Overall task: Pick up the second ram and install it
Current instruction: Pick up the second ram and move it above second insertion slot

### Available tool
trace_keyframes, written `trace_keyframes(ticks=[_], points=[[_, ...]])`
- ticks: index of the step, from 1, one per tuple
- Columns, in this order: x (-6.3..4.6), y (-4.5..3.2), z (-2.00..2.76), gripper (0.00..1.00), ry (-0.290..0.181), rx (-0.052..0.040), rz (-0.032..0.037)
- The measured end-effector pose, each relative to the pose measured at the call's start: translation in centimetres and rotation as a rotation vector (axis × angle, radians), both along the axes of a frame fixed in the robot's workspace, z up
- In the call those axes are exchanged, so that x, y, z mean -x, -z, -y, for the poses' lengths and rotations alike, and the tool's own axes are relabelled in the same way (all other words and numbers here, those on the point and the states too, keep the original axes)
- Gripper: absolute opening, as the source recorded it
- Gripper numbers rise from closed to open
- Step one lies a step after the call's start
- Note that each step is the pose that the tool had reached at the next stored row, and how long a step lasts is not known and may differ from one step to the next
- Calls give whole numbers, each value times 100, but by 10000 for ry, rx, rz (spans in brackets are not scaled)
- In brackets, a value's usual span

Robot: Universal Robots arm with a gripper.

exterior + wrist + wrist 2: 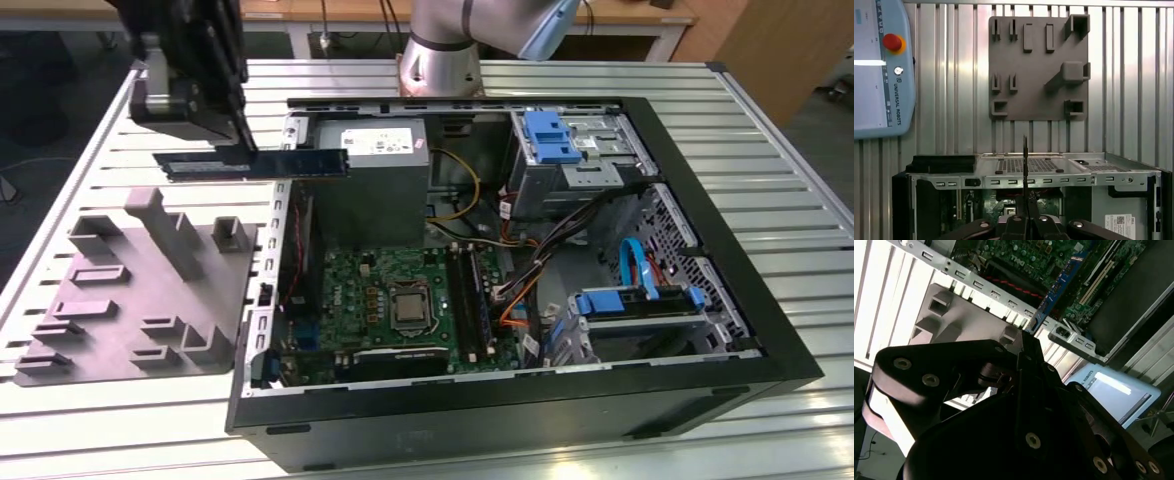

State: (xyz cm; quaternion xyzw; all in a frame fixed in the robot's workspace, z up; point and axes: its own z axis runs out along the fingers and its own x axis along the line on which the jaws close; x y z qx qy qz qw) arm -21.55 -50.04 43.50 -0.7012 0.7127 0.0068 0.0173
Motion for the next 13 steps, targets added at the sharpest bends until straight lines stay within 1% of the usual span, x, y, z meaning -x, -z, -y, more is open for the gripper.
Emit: trace_keyframes(ticks=[13], points=[[-510, 76, 0, 11, 1, -2, -9]])
